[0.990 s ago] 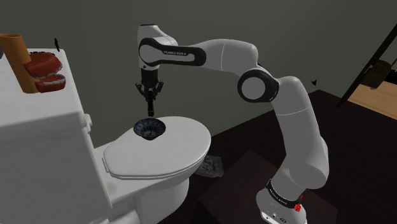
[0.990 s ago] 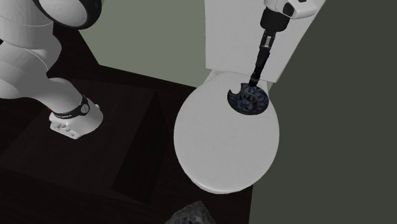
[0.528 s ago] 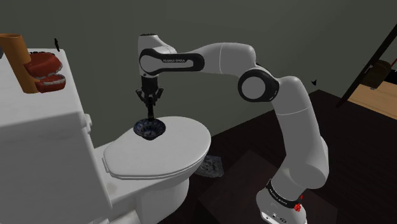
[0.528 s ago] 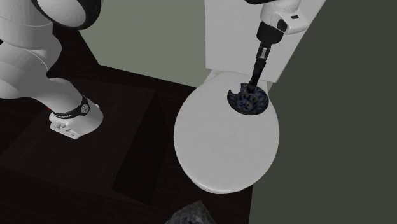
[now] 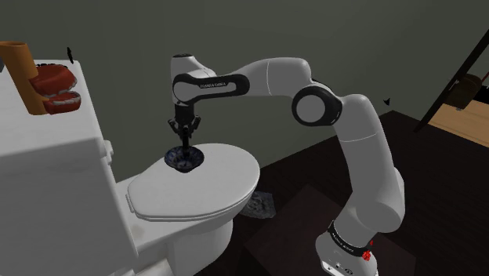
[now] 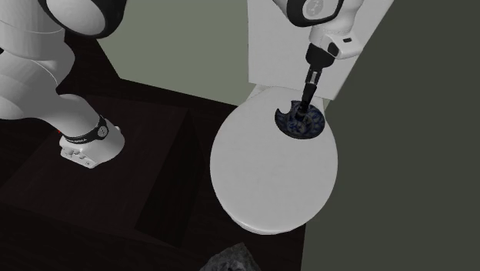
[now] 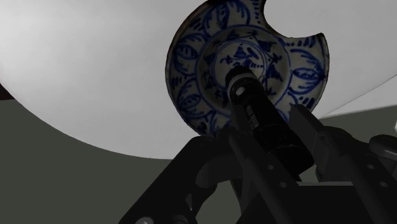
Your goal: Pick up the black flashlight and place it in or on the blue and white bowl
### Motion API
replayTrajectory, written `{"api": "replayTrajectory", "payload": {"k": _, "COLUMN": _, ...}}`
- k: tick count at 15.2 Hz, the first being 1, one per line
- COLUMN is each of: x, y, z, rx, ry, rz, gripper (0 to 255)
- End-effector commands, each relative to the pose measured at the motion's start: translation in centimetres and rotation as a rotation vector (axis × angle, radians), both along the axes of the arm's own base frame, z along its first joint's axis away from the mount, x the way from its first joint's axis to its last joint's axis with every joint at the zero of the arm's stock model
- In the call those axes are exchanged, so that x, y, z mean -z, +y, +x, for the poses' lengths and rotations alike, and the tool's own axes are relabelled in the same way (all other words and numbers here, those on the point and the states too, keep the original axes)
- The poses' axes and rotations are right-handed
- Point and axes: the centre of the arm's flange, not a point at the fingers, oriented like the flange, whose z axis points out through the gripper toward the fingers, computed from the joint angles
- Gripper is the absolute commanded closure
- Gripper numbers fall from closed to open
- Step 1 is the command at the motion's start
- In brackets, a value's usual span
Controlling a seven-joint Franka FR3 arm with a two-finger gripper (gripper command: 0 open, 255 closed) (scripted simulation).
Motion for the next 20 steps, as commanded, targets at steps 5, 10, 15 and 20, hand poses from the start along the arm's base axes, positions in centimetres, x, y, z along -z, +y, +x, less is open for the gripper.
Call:
{"api": "replayTrajectory", "payload": {"k": 5, "x": 0.5, "y": 0.0, "z": 0.1, "rx": 0.000, "ry": -0.001, "rz": 0.000, "gripper": 255}}
{"api": "replayTrajectory", "payload": {"k": 10, "x": 0.5, "y": 0.0, "z": 0.1, "rx": 0.000, "ry": -0.001, "rz": 0.000, "gripper": 0}}
{"api": "replayTrajectory", "payload": {"k": 15, "x": -2.2, "y": 0.0, "z": 0.1, "rx": 0.000, "ry": -0.001, "rz": 0.000, "gripper": 0}}
{"api": "replayTrajectory", "payload": {"k": 20, "x": -4.5, "y": 0.1, "z": 0.1, "rx": 0.000, "ry": -0.001, "rz": 0.000, "gripper": 0}}
